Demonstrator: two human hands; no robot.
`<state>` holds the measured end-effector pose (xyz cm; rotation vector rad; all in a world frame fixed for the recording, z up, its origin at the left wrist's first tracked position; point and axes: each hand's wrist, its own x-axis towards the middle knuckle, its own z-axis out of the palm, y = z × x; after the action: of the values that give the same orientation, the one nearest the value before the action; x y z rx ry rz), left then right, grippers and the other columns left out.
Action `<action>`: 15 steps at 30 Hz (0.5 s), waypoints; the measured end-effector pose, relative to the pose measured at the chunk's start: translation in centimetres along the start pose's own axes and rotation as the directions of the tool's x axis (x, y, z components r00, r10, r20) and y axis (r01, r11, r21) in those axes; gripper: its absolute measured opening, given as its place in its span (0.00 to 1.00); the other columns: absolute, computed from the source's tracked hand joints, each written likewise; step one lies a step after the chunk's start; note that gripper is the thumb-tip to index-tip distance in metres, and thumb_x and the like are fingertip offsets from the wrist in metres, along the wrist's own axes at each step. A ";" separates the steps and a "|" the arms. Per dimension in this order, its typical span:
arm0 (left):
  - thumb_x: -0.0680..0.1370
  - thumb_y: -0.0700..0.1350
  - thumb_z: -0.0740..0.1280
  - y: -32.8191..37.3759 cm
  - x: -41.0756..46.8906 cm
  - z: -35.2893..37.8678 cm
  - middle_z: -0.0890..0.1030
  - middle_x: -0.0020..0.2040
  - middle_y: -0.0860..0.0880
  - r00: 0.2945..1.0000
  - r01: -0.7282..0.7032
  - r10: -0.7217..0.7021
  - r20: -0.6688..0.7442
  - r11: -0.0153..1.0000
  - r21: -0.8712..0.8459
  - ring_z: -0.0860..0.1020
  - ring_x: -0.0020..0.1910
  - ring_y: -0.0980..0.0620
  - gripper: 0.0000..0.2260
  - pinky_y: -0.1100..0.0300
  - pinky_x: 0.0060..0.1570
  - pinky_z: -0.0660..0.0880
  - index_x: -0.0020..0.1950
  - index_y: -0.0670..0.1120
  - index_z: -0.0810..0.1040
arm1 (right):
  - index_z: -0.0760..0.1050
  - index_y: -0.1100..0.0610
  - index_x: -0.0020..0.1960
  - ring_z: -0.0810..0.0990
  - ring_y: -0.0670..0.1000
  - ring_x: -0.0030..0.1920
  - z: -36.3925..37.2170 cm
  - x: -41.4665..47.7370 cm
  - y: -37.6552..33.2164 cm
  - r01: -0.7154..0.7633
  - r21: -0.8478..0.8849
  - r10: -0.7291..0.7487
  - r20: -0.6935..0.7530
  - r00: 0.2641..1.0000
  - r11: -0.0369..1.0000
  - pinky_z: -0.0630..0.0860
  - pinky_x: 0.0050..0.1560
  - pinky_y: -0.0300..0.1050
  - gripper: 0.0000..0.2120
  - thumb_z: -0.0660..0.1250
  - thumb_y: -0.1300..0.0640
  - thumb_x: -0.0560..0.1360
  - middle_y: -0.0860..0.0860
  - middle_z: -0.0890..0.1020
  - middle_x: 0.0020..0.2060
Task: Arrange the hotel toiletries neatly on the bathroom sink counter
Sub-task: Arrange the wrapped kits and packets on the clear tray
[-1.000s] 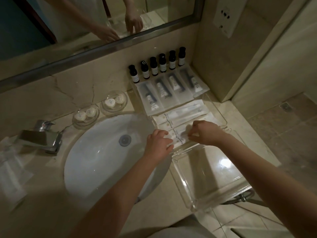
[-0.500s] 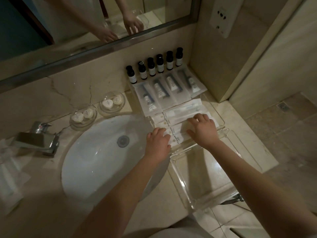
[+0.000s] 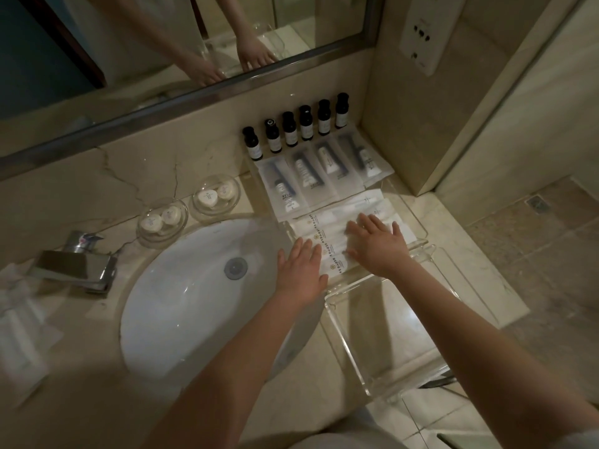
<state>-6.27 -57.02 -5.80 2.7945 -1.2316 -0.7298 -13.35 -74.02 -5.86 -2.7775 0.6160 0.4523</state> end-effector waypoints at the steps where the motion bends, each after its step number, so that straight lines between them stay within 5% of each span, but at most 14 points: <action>1: 0.79 0.55 0.58 0.1 0.0 -0.1 0.50 0.78 0.47 1.000 -0.003 0.003 -0.003 1.000 -0.003 0.44 0.78 0.47 0.30 0.41 0.73 0.47 0.77 0.46 0.51 | 0.54 0.46 0.72 0.48 0.53 0.77 0.0 0.0 0.0 0.003 -0.014 -0.003 -0.012 1.000 1.000 0.46 0.73 0.63 0.27 0.56 0.40 0.76 0.50 0.53 0.76; 6: 0.78 0.58 0.58 0.2 1.0 -1.0 0.41 0.78 0.46 0.999 -0.012 0.012 -0.042 1.000 -0.005 0.38 0.77 0.48 0.36 0.42 0.74 0.43 0.77 0.45 0.44 | 0.42 0.51 0.76 0.43 0.53 0.77 -0.8 1.8 0.0 0.007 -0.077 -0.010 -0.039 0.999 0.997 0.44 0.74 0.60 0.34 0.52 0.39 0.78 0.51 0.45 0.77; 15: 0.78 0.62 0.53 0.0 2.4 -1.9 0.40 0.78 0.43 0.999 0.036 -0.038 0.038 0.998 0.061 0.39 0.77 0.46 0.36 0.39 0.73 0.43 0.77 0.43 0.44 | 0.42 0.51 0.76 0.42 0.54 0.77 -1.2 3.0 -0.7 0.016 -0.024 -0.014 0.048 0.999 1.000 0.44 0.74 0.62 0.32 0.51 0.40 0.79 0.51 0.43 0.77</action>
<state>-4.06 -59.00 -5.11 2.8721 -1.2314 -0.7651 -10.15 -74.89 -5.66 -2.7838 0.5820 0.5254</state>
